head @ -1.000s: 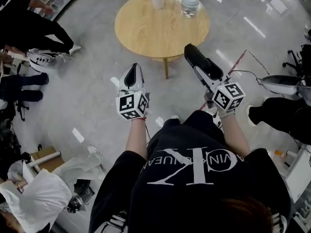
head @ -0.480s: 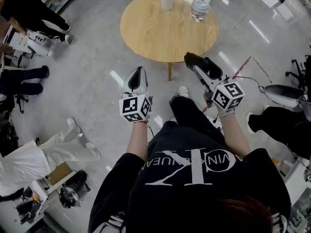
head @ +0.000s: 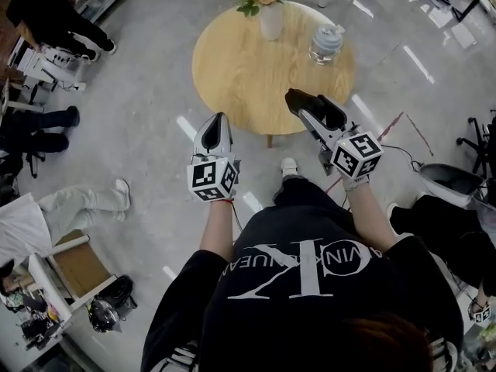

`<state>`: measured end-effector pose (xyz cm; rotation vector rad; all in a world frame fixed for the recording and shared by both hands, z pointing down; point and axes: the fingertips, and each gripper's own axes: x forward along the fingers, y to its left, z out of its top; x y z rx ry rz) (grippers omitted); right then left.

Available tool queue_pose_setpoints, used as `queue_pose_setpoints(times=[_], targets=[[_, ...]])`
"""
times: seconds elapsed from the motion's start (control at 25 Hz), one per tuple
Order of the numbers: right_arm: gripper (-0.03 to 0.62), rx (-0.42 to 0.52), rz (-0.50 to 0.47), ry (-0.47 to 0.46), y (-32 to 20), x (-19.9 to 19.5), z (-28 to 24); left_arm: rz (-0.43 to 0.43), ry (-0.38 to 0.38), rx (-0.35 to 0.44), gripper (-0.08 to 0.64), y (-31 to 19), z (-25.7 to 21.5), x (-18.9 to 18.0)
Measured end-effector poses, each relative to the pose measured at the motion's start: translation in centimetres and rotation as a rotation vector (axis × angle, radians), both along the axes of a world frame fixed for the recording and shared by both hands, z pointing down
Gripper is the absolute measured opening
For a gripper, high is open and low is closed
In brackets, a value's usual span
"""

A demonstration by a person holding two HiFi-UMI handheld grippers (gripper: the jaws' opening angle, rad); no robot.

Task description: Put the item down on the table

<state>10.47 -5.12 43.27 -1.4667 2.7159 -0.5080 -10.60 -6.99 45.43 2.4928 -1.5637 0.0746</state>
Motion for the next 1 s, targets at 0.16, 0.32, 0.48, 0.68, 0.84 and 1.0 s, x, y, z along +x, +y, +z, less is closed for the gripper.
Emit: queue_pose_setpoints(times=[0.16, 0.32, 0.48, 0.68, 0.84, 1.0], targets=[[0.272, -0.015, -0.018, -0.002, -3.1, 0.8, 0.5, -0.012, 0.005, -0.014, 0.011, -2.2, 0.5, 1.0], [0.272, -0.032, -0.053, -0.010, -5.8, 0.4, 1.2, -0.041, -0.004, -0.029, 0.011, -3.6, 0.8, 0.8], [0.272, -0.045, -0.098, -0.019, -8.0, -0.7, 1.8, -0.078, -0.015, -0.050, 0.011, -4.6, 1.3, 0.1], [0.272, -0.059, -0.156, -0.019, -10.8, -2.2, 2.3, -0.114, -0.026, -0.063, 0.011, -5.8, 1.3, -0.6], [0.272, -0.075, -0.209, -0.026, -12.9, -3.6, 3.0, -0.152, -0.033, -0.084, 0.011, -6.3, 1.7, -1.4], [0.272, -0.084, -0.255, -0.032, -14.6, -4.7, 3.5, -0.186, -0.037, -0.115, 0.011, -6.7, 2.4, -1.9]])
